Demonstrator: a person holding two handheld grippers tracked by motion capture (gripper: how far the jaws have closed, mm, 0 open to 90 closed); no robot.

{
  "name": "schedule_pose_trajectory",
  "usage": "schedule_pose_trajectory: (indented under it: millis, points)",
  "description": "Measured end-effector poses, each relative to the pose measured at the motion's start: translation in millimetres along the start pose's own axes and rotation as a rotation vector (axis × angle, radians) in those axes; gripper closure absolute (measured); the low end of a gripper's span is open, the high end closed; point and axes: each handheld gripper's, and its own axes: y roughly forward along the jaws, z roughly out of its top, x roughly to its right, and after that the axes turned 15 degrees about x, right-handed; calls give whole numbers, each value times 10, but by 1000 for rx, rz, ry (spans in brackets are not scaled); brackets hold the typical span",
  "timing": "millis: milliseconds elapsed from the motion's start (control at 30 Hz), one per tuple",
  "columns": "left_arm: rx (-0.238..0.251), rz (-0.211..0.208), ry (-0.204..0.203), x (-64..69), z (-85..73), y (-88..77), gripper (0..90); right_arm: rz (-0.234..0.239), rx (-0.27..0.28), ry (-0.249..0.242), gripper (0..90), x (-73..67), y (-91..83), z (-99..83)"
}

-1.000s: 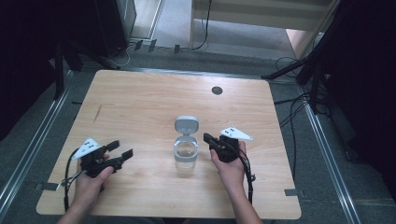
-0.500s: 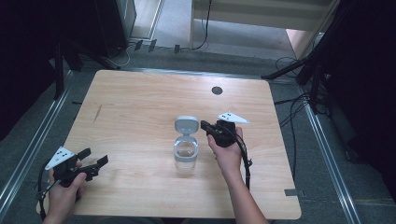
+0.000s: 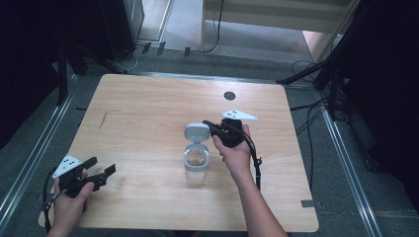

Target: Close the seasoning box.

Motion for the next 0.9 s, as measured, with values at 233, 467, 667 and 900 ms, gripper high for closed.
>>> schedule_pose_trajectory:
  millis: [233,467,667,900]
  points:
    - [-2,4,-10,-7,1,3,169,36,14,-33,900,-103,-145,-21]
    - [-8,6,-1,-5,2,8,169,38,2,-82,900,-179,-311,-155]
    - [-10,7,3,1,3,7,169,-17,22,-69,900,-71,-466,-213]
    - [-7,11,5,10,1,8,169,-148,87,-77,636,163,-691,-248]
